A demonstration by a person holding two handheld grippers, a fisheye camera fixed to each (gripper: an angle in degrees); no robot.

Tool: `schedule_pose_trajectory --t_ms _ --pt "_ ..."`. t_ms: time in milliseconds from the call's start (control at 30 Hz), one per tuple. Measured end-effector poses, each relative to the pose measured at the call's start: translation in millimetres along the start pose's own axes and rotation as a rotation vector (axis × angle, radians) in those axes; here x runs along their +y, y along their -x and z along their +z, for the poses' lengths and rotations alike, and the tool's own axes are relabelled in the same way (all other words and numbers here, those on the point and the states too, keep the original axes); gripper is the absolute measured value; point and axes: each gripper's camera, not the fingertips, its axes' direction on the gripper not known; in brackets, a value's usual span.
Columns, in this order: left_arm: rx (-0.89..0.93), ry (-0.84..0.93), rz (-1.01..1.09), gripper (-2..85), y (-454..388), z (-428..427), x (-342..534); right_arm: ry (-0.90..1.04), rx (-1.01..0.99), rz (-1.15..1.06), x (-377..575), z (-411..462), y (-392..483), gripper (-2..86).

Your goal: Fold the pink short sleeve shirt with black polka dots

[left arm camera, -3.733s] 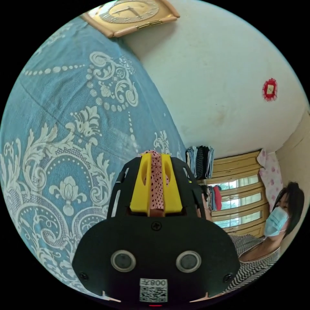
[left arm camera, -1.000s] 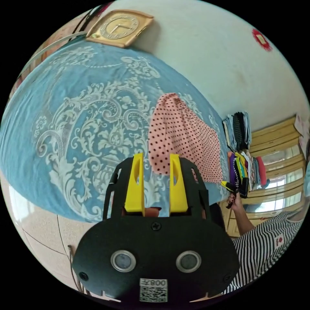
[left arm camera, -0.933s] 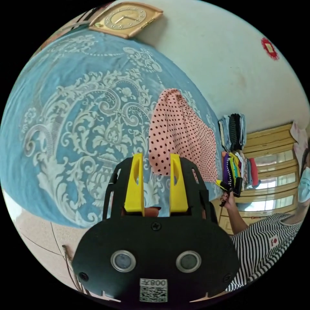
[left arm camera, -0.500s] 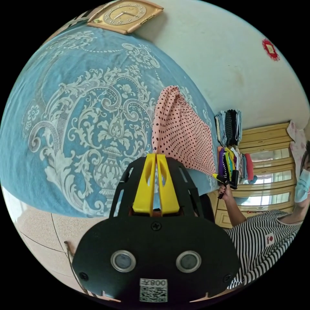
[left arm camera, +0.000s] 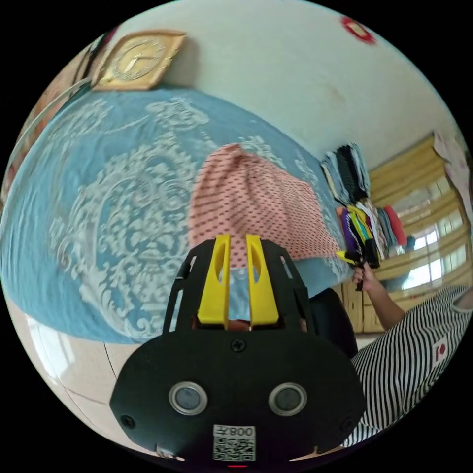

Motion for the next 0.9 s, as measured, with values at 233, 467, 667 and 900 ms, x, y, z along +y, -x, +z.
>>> schedule_pose_trajectory --t_ms 233,467,667,900 --pt "0.078 0.217 0.627 11.7 -213 104 -45 0.020 0.010 -0.090 -25 10 40 0.5" --pt "-0.230 0.223 0.842 4.0 -300 142 -56 0.065 0.006 -0.145 -56 29 63 0.9" --pt "-0.041 0.165 0.491 1.7 -261 114 -79 -0.077 0.001 -0.087 -79 13 50 2.7" --pt "0.065 0.135 0.336 1.2 -237 105 -77 -0.180 -0.058 0.074 -138 21 21 8.3"
